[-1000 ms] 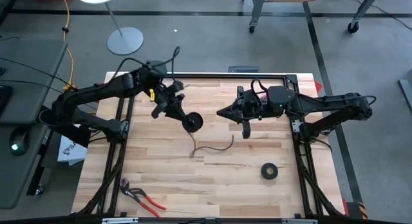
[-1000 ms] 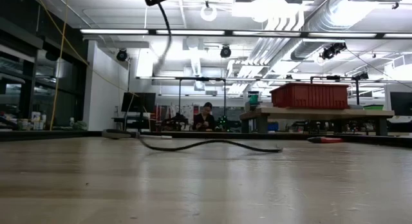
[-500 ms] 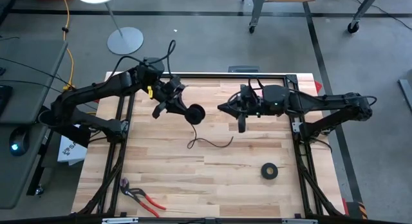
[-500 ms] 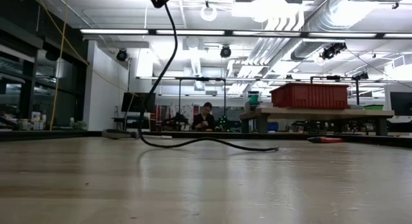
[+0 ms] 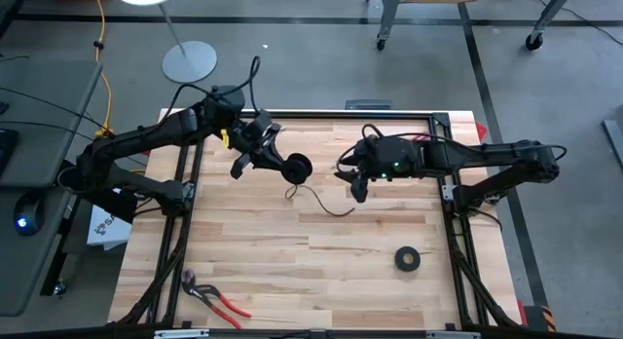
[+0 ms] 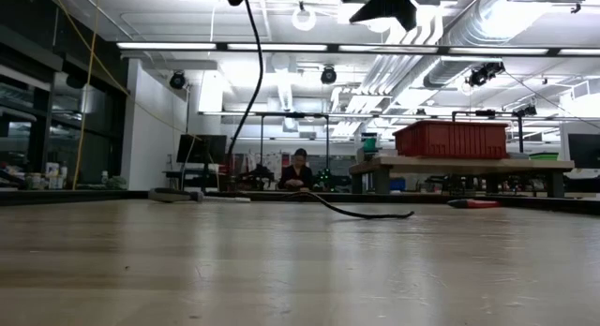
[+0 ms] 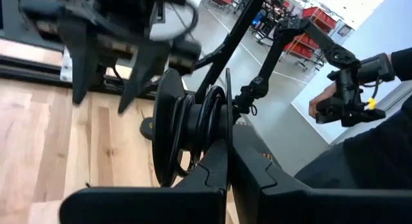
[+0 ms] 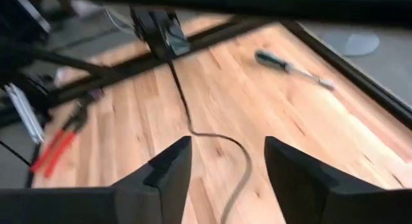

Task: Coil cords
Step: Coil the black wire on the black spool

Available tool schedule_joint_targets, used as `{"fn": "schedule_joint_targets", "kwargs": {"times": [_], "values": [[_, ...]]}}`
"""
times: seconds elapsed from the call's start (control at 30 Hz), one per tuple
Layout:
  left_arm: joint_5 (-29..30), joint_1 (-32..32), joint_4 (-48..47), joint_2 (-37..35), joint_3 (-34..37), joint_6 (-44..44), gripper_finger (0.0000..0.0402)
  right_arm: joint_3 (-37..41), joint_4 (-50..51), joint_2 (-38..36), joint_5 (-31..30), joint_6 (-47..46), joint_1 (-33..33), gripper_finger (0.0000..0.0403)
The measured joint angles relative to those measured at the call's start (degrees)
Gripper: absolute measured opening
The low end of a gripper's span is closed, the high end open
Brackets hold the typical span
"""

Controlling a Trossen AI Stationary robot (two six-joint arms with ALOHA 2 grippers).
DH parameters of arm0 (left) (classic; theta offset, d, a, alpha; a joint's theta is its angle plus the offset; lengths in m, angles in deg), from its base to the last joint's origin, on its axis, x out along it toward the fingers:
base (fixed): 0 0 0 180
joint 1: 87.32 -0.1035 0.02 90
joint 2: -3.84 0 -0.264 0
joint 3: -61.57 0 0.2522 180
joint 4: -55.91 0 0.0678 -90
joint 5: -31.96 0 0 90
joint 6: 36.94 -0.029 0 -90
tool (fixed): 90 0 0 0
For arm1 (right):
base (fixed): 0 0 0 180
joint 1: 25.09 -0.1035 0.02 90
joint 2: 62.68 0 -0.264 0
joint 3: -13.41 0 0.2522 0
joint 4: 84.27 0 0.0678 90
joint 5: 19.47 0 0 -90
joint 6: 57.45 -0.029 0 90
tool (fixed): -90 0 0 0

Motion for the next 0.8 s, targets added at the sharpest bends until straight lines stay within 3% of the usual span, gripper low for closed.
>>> {"fn": "schedule_joint_targets", "kwargs": {"times": [0.6,0.8], "values": [[2.06,-2.67,6.16,0.00,0.00,3.00,0.0000,0.02,8.34,0.68,-1.94,0.02,0.11,0.0197],[3.68,-2.62,13.50,0.00,0.00,5.99,0.0000,0.02,-1.51,5.45,0.31,1.37,0.26,0.0197]]}}
